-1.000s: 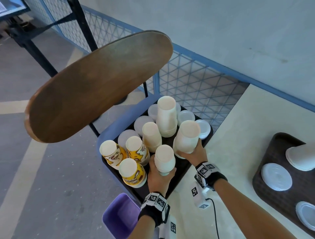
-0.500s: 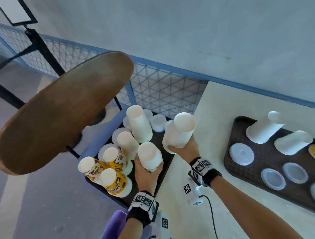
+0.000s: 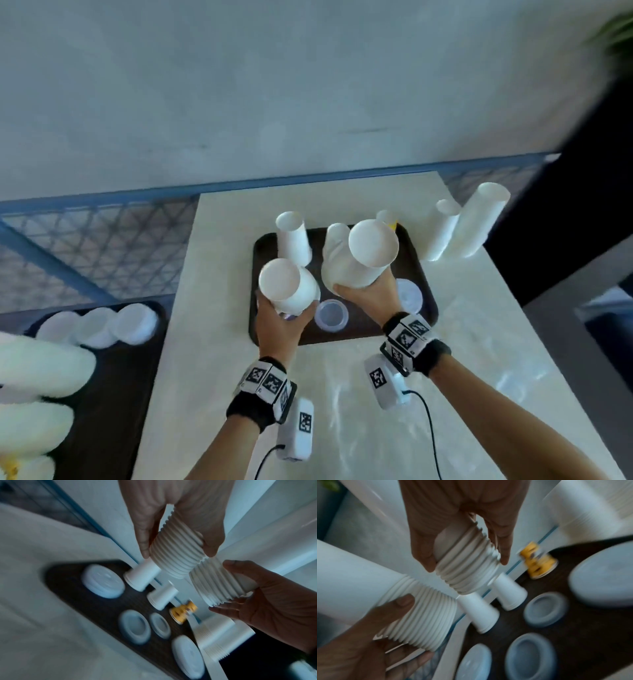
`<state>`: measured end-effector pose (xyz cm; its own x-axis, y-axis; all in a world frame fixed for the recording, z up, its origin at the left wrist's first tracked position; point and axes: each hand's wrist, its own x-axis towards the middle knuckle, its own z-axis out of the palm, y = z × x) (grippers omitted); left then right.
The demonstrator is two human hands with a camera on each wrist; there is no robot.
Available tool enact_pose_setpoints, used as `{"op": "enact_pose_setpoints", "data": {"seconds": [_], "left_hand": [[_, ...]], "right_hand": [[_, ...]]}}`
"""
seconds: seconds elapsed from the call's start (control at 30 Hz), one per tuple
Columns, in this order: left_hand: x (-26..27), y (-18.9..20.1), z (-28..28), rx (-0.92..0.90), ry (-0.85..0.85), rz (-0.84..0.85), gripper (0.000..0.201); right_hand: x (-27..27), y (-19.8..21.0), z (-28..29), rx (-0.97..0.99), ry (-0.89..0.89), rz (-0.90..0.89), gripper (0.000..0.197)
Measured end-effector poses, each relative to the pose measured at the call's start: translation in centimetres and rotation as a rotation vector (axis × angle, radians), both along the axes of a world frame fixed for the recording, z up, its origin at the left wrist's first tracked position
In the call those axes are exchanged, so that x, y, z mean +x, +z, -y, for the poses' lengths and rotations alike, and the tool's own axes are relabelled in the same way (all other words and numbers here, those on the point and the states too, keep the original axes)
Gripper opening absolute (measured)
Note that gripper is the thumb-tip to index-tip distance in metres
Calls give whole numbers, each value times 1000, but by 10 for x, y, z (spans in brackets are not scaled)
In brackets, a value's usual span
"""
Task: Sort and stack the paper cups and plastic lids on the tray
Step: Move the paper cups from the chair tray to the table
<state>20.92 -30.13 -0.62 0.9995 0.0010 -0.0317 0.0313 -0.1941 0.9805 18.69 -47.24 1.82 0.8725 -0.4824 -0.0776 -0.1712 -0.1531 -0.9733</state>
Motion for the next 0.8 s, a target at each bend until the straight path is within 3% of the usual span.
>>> {"op": "enact_pose_setpoints", "data": {"seconds": [0.1,0.2,0.37,0.53,0.8], "left_hand": [[-10,-13,82,0,-163,-6,76],[-22,-26,164,5,-304,-40,93],[-33,-41,256,12,-401,-129,103],[-21,-55,301,134,-434,-164,97],[-2,-66,326,277,-424,-172,106]], "right_hand": [[-34,-9,83,-49,-120,-43,83],[-62,-25,161,-74,-246,-118,94],[-83,-50,249,-46,-401,-222,86],[-66,-74,290,-24,-385,-303,90],[-49,-90,301,9,-313,-403,79]]}}
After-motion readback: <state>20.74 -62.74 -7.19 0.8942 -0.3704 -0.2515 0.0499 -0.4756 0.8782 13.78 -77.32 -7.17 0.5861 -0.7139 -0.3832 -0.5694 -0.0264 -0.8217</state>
